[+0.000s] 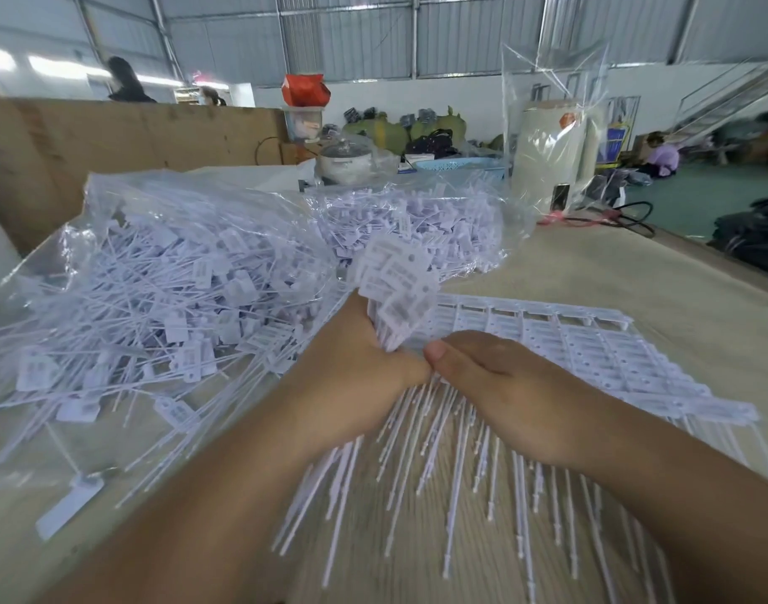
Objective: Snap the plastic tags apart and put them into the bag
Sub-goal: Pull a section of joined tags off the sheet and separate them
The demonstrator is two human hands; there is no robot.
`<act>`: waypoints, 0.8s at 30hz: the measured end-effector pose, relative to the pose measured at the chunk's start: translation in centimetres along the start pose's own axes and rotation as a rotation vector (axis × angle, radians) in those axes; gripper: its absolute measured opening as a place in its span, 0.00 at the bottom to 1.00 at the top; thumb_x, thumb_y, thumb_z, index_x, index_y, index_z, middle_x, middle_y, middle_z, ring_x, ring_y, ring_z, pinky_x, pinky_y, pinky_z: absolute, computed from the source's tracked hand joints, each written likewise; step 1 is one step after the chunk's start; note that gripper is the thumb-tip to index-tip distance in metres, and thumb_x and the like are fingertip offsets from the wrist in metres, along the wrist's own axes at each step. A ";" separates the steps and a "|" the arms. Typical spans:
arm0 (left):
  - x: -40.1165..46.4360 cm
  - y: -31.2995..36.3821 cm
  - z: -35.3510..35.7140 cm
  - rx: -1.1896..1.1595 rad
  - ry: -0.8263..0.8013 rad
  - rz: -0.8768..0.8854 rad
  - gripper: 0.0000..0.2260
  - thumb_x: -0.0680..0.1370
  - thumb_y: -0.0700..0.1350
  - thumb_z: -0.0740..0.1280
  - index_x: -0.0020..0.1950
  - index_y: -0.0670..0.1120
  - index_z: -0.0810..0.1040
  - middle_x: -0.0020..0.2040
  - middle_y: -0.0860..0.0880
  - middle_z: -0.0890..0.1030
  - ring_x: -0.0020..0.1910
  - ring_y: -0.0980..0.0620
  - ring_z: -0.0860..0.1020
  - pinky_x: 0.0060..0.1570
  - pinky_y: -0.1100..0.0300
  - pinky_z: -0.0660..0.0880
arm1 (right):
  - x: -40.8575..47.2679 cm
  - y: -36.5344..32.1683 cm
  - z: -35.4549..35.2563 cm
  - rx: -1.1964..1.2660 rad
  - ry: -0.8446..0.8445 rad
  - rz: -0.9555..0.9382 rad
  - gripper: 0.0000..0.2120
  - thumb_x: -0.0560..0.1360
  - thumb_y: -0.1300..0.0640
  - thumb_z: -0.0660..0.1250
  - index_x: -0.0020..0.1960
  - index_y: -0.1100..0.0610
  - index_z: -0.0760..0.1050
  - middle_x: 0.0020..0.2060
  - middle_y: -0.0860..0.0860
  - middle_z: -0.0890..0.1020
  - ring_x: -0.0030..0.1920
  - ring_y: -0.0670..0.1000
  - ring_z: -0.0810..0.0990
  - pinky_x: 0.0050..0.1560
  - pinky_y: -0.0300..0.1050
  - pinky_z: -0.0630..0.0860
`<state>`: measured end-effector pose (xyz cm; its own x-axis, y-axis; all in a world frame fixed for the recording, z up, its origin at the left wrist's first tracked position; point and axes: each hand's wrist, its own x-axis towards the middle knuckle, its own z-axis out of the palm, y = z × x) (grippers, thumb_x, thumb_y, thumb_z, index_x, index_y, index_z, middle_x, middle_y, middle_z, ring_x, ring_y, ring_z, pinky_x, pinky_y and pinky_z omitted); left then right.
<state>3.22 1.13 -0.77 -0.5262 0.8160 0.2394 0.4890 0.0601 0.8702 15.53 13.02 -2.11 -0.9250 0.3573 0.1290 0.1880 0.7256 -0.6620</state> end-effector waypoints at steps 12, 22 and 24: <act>1.6 -2.1 -5.9 0.330 0.123 -0.388 0.12 0.72 0.42 0.66 0.53 0.43 0.69 0.29 0.48 0.77 0.16 0.55 0.68 0.26 0.60 0.67 | -0.1 -0.2 -0.5 -0.663 -0.225 0.102 0.27 0.75 0.44 0.67 0.71 0.49 0.65 0.69 0.52 0.70 0.67 0.57 0.70 0.65 0.52 0.70; 1.8 -3.8 -7.7 0.664 0.161 -0.451 0.34 0.74 0.53 0.69 0.75 0.47 0.57 0.60 0.42 0.76 0.43 0.46 0.74 0.38 0.56 0.68 | -0.8 0.4 -1.3 -0.779 -0.048 0.114 0.12 0.76 0.55 0.63 0.59 0.52 0.72 0.51 0.52 0.78 0.51 0.55 0.78 0.49 0.50 0.75; 1.7 -4.2 -7.2 0.698 0.140 -0.427 0.34 0.74 0.54 0.70 0.73 0.46 0.58 0.61 0.43 0.76 0.42 0.49 0.75 0.38 0.57 0.69 | -0.5 0.2 -1.3 -0.768 -0.024 0.098 0.11 0.75 0.55 0.62 0.58 0.51 0.72 0.50 0.51 0.77 0.50 0.54 0.77 0.49 0.49 0.74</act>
<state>-4.73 -1.86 -0.95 -0.8234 0.5660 0.0407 0.5228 0.7288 0.4423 16.49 13.76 -1.38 -0.8977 0.4343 0.0747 0.4373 0.8988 0.0293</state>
